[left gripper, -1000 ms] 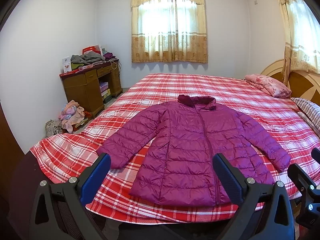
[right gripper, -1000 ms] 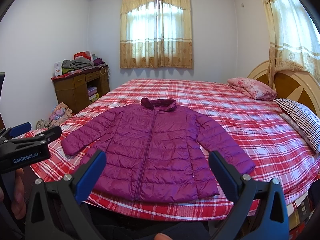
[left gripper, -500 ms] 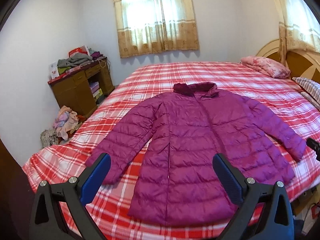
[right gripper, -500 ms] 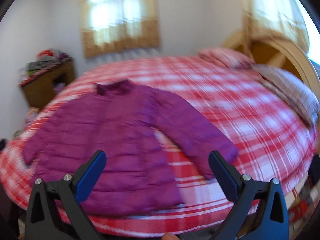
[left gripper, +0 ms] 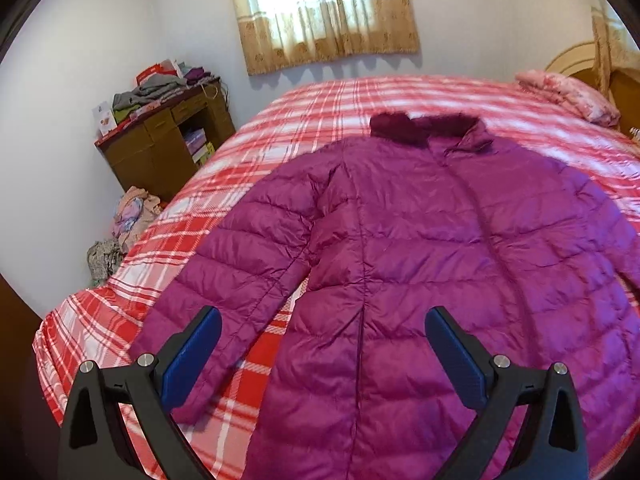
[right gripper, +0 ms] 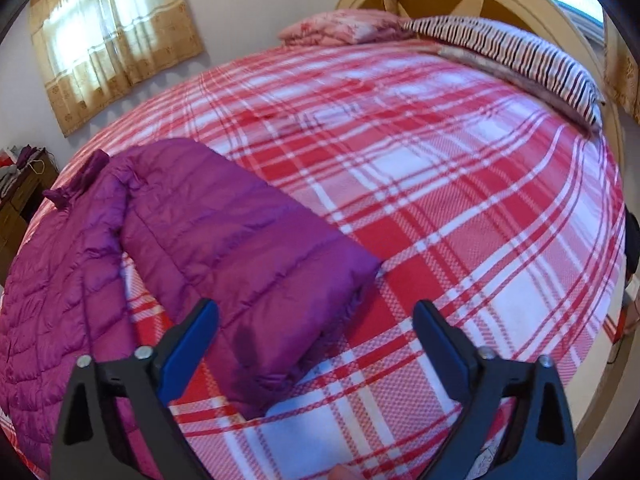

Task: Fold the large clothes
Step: 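Grasp the sleeve cuff with the right tool and fold it across the jacket body, then open the right tool to release the sleeve on the jacket body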

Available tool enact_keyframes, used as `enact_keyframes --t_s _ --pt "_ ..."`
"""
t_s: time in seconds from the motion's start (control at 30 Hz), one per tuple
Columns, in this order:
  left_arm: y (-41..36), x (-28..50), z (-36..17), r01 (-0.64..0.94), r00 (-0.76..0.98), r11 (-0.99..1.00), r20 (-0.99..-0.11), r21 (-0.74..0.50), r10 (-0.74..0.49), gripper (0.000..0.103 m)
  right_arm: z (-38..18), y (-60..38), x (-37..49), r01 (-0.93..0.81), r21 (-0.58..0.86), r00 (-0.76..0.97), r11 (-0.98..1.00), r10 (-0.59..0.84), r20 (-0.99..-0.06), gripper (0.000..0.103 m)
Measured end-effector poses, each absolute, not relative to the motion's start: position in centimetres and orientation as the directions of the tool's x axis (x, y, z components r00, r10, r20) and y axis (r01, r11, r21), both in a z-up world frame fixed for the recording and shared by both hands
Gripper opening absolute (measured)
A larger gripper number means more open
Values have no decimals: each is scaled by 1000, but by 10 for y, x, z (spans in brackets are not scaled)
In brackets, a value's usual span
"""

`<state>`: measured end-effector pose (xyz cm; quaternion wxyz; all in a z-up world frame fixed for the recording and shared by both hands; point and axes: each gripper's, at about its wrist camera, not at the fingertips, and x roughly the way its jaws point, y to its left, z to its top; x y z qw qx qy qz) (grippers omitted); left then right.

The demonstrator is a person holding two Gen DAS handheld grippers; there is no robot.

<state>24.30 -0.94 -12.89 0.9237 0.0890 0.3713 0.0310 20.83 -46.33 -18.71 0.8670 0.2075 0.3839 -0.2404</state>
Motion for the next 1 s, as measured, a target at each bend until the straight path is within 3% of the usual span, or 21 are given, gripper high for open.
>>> enact_keyframes --t_s 0.1,0.23,0.33,0.63,0.87,1.0 --pt "-12 266 -145 3 697 976 -701 216 153 102 -197 -461 215 562 187 590 806 -232 -774 82" --pt "-11 293 -159 -2 672 972 -720 234 174 102 -201 -463 229 501 193 615 844 -189 -766 31" --pt "-2 316 -165 -22 652 968 -731 249 203 102 -192 -476 243 504 143 618 852 -239 -749 17" --pt "42 345 -144 -114 670 970 -704 214 234 102 -108 -465 304 471 -58 694 880 -411 -591 13" --pt "65 347 -137 -146 677 974 -700 174 227 102 -69 -362 367 274 -198 808 941 -337 -484 13" --pt "76 343 -141 -153 678 972 -696 180 236 102 -76 -304 397 166 -241 835 956 -266 -481 12"
